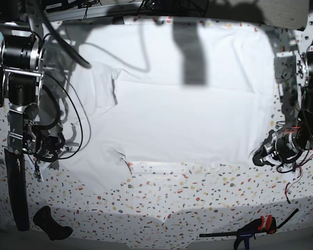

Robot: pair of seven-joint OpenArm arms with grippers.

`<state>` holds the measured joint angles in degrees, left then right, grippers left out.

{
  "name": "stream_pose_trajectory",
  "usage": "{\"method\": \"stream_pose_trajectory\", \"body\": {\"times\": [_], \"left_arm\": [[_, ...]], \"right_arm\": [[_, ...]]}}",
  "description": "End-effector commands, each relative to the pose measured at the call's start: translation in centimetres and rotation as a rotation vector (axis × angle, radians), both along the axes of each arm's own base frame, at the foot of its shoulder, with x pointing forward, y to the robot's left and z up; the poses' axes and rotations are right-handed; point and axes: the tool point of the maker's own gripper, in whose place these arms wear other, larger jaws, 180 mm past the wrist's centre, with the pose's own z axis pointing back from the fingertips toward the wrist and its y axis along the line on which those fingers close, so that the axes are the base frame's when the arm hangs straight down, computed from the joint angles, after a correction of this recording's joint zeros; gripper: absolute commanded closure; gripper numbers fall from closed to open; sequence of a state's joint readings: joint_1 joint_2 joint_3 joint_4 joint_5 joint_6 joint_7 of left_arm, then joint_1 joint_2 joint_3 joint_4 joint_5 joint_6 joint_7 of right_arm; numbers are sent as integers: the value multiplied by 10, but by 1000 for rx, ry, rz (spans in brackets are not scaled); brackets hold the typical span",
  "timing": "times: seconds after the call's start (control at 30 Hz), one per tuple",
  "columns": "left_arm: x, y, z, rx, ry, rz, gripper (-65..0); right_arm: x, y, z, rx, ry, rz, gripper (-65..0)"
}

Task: Fold the T-shirt properly
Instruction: 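Lower both grippers and grasp the shirt's side edges, then pull the grasped side edges apart to stretch the shirt flat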

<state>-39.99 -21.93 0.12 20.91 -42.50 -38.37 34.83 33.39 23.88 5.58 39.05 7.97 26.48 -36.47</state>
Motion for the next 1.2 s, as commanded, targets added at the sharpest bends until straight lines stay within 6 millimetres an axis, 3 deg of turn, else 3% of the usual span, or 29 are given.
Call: {"method": "stream_pose_trajectory", "body": {"times": [0.0, 0.27, 0.43, 0.73, 1.03, 1.17], "left_arm": [[20, 6, 31, -2, -91, 9, 0], [21, -2, 50, 49, -105, -86, 0], [12, 3, 59, 72, -114, -126, 0], [-31, 13, 65, 96, -156, -179, 0], [-71, 22, 101, 135, -259, -190, 0], [-93, 20, 106, 194, -273, -226, 0]], "right_arm": [[11, -3, 19, -16, -31, 15, 0], [29, 32, 65, 15, -141, 215, 0], [22, 41, 82, -44, -192, 270, 0], [-22, 65, 97, -147, -258, 393, 0], [-77, 70, 102, -271, -231, 502, 0], [-93, 76, 109, -296, -242, 527, 0]]}}
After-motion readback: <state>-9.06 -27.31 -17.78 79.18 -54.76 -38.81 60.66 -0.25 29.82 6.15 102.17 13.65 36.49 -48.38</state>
